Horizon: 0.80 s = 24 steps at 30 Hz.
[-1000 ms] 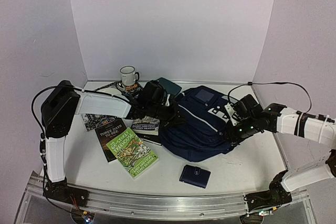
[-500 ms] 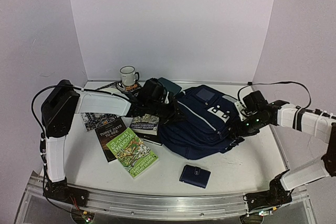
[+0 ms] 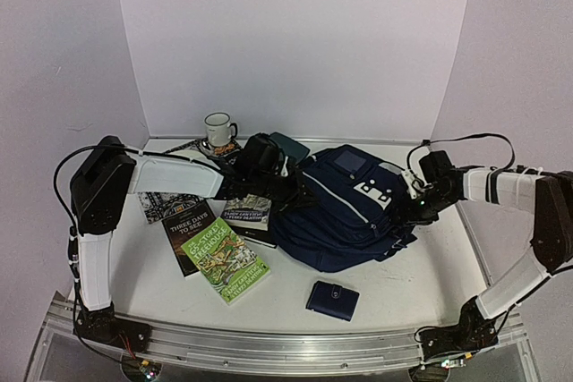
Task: Pack the student bag
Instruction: Grab the second largest pocket of the student bag, then unzip the second largest pocket of the student bag.
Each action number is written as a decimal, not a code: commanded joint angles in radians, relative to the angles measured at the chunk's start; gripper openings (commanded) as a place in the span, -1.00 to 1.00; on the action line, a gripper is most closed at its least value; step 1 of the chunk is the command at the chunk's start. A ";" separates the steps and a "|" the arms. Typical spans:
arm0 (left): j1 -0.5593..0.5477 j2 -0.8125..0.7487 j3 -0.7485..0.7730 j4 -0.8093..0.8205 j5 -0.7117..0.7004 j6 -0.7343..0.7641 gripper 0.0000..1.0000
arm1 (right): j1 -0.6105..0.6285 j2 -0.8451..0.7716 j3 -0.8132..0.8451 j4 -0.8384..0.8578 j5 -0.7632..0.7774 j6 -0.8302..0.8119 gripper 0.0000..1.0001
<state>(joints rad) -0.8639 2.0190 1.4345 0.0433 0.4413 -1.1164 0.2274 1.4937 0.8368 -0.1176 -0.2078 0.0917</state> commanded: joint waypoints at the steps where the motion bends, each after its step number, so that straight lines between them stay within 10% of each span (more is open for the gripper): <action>1: 0.014 -0.019 0.060 0.095 -0.010 0.017 -1.00 | -0.016 0.049 0.057 -0.008 -0.031 -0.032 -0.06; 24: 0.012 -0.020 0.056 0.107 -0.048 -0.008 -1.00 | -0.011 -0.068 -0.081 -0.046 -0.224 0.041 -0.96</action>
<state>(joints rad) -0.8635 2.0190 1.4345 0.0437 0.4384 -1.1225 0.2078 1.4976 0.7825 -0.0812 -0.3753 0.1056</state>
